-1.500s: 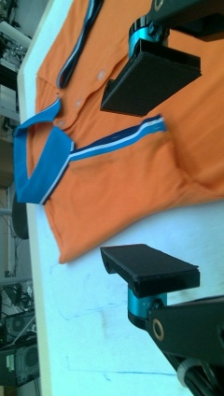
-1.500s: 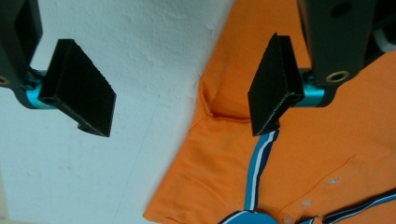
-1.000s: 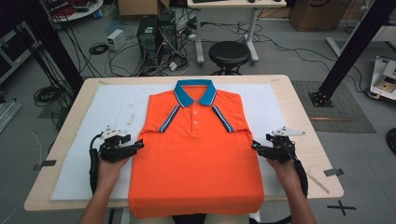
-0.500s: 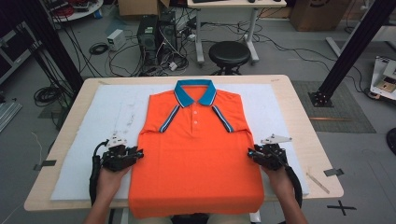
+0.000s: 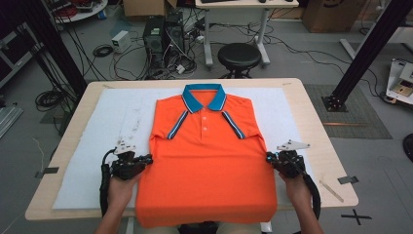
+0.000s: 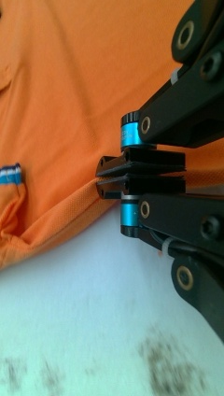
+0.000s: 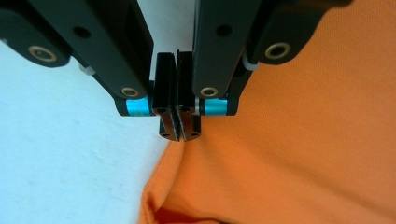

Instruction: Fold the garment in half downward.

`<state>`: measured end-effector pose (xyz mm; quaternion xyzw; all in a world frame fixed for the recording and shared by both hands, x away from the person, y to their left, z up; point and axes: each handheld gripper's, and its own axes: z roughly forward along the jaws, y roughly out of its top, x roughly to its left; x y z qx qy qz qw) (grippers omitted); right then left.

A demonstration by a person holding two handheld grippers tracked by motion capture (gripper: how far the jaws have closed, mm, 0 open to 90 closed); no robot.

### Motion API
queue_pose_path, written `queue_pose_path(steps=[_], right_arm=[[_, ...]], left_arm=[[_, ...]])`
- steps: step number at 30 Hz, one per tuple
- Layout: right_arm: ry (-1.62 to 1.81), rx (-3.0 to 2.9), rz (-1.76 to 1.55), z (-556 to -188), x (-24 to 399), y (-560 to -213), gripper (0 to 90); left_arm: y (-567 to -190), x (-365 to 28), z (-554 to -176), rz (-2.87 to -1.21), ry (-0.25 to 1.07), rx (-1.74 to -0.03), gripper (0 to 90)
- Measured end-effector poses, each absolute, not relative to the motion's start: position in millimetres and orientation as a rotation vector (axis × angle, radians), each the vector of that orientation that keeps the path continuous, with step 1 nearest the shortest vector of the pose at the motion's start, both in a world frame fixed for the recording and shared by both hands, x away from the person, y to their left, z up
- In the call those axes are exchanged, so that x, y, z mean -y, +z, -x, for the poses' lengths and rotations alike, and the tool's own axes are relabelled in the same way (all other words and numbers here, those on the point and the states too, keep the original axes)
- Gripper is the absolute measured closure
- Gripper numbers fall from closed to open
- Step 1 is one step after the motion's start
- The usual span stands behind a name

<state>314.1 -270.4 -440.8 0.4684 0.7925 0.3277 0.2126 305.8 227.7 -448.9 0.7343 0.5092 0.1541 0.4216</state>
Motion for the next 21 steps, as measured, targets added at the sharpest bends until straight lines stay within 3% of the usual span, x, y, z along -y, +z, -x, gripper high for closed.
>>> queue_pose_path(steps=[8, 9, 11, 13, 15, 18, 21], right_arm=[[0.922, -2.147, -1.341, -308.4, 286.4, -438.2, 89.6], [0.939, -2.151, -1.34, -307.3, 286.1, -438.8, 88.3], [0.967, -2.148, -1.35, -304.3, 285.2, -438.8, 77.4], [0.991, -2.135, -1.353, -301.1, 286.6, -437.8, 65.3], [0.99, -2.116, -1.366, -296.7, 289.7, -436.6, 61.7], [0.988, -2.102, -1.383, -288.6, 296.4, -436.9, 58.0], [0.987, -2.119, -1.384, -279.5, 299.9, -438.7, 56.8]], left_arm=[[-450.9, -232.0, -304.1, -1.83, 0.39, -1.308, 87.3], [-451.2, -233.9, -302.7, -1.822, 0.384, -1.316, 87.3], [-451.5, -237.2, -299.2, -1.811, 0.395, -1.32, 86.3], [-451.4, -239.5, -295.3, -1.799, 0.402, -1.337, 77.3], [-450.8, -241.2, -288.4, -1.782, 0.415, -1.337, 62.3], [-449.1, -241.7, -275.2, -1.755, 0.402, -1.314, 54.0], [-448.5, -240.9, -262.4, -1.769, 0.391, -1.273, 51.9]])
